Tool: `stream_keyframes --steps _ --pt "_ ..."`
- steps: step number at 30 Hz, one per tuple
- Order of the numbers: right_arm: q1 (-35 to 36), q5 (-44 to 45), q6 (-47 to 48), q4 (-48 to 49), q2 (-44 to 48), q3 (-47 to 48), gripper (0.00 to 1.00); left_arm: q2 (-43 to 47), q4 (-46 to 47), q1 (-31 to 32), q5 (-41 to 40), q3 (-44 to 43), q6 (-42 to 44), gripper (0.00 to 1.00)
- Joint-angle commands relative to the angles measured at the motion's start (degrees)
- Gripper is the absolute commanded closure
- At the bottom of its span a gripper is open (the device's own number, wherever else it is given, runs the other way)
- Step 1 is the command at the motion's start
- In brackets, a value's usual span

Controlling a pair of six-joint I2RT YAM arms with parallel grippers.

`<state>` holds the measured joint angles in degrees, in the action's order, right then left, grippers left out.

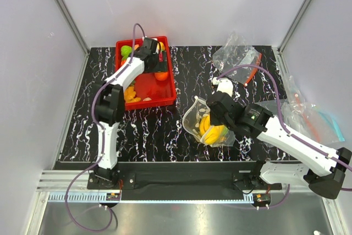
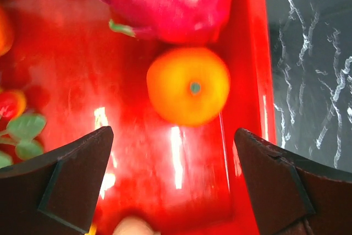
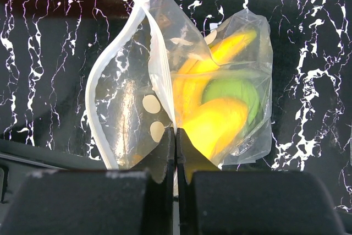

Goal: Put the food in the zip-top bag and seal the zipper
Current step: Pick up the fake fruit from the bin.

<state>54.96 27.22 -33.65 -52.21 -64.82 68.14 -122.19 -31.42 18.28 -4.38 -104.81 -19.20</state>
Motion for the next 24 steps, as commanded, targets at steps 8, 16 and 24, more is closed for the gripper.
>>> stream_keyframes --steps 8,16,24 --pt "-0.1 0.7 0.7 0.8 0.9 1.5 0.99 -13.4 -6.7 -0.5 1.5 -13.9 2.4 0.03" --pt "-0.1 0.6 0.2 1.0 1.3 0.8 1.0 -4.1 -1.8 -1.1 1.3 -5.7 2.9 0.46" --pt "-0.1 -0.1 0.3 1.2 0.8 1.6 1.0 14.2 1.7 -1.1 4.1 9.8 -0.3 0.5"
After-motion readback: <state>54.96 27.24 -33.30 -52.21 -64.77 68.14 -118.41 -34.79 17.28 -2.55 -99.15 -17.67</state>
